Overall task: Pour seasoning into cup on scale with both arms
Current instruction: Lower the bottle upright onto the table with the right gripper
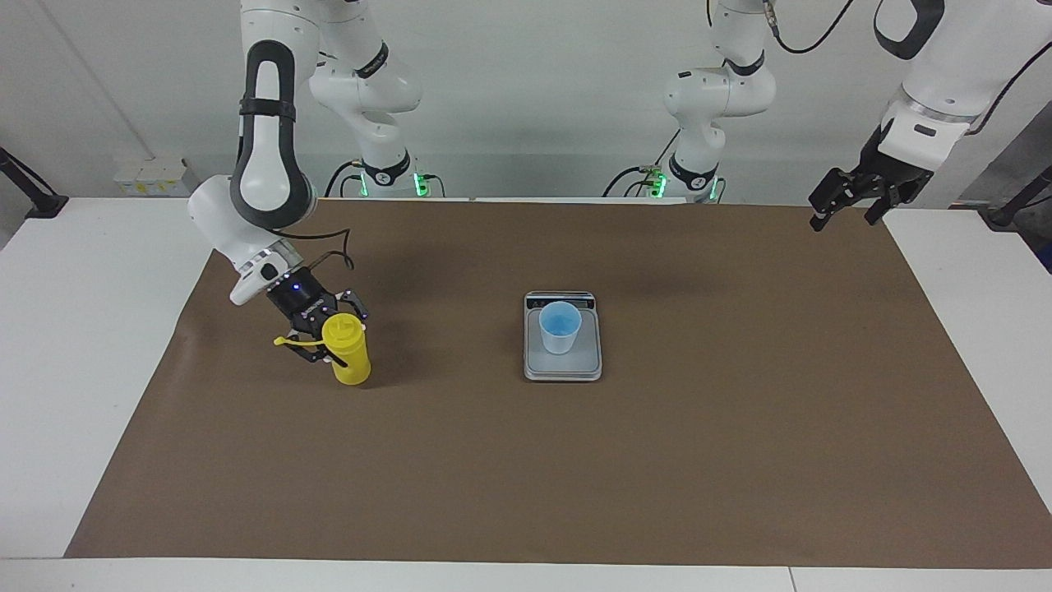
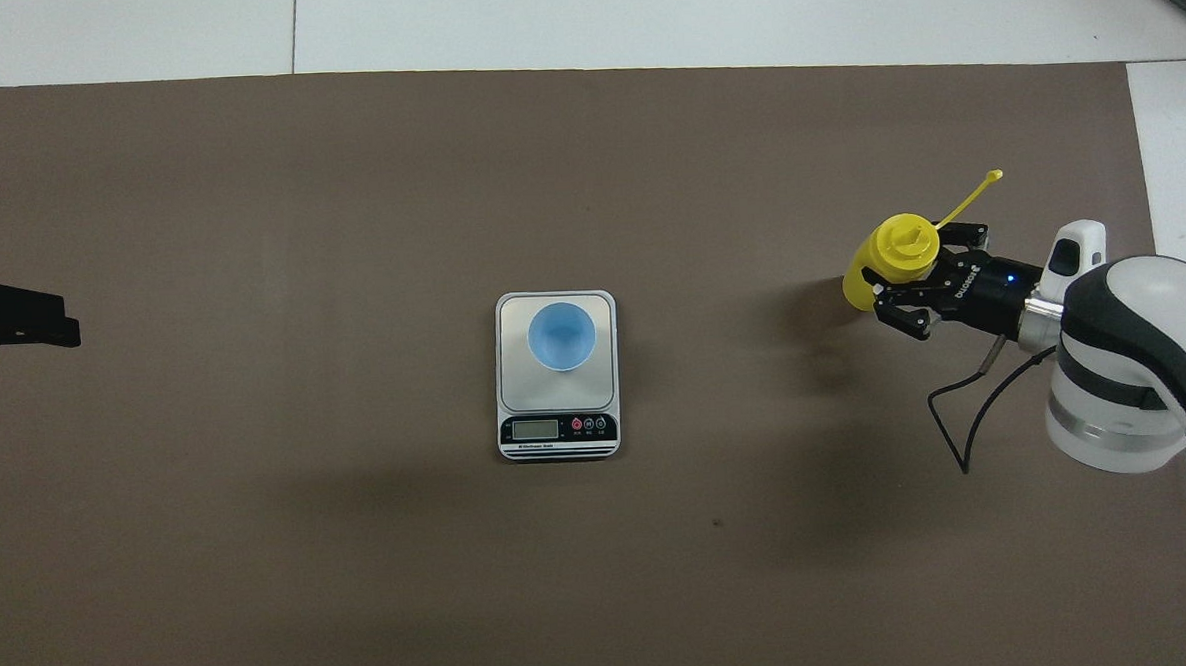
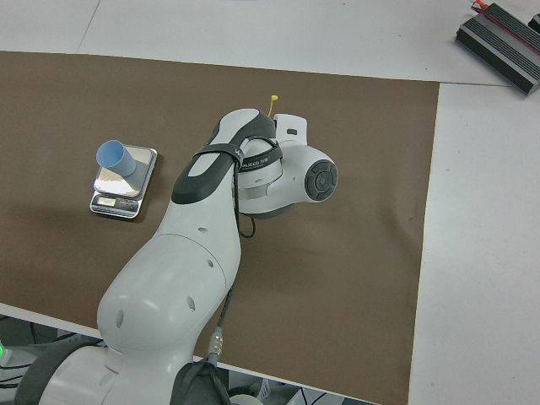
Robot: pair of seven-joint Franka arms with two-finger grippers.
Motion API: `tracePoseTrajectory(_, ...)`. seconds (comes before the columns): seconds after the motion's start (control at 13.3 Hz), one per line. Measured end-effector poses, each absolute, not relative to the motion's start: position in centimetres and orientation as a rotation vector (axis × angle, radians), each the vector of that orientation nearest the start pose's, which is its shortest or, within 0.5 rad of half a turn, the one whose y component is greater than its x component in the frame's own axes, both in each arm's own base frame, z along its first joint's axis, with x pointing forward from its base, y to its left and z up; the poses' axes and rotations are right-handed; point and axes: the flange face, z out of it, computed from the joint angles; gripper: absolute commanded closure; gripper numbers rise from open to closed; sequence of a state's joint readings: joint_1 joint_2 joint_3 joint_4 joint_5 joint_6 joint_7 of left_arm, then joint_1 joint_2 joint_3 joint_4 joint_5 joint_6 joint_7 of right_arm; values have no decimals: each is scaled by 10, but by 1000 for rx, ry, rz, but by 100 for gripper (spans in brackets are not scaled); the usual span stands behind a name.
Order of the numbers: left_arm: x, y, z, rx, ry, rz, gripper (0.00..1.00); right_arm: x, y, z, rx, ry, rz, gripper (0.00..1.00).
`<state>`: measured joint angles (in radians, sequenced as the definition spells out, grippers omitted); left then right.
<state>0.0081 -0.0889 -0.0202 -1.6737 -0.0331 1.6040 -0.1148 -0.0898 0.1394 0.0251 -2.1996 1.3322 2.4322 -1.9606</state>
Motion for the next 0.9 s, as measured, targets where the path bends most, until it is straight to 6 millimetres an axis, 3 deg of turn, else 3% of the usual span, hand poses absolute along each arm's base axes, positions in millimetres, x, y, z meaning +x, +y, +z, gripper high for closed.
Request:
tracePoseTrajectory(0.15, 529, -10, 627, -3170, -164, -27, 0, 553, -34, 319, -2297, -1049, -1077, 89)
tracePoseTrajectory(0.23, 529, -10, 627, -3170, -164, -27, 0, 551, -36, 314, -2298, -1049, -1071, 78)
tracePoseTrajectory(0.45, 529, -10, 627, -3170, -164, -27, 0, 548, -37, 310, -2300, -1044, -1062, 25)
tracePoseTrajectory(0.6, 529, -10, 627, -3170, -164, -27, 0, 548, -37, 311, -2300, -1044, -1063, 8)
tracePoseTrajectory(0.68, 529, -10, 627, -3170, -164, -27, 0, 548, -37, 311, -2299, -1043, -1065, 0)
tracePoseTrajectory(0.9, 529, -10, 627, -3170, -164, -27, 0, 548, -37, 312, -2299, -1043, -1068, 0)
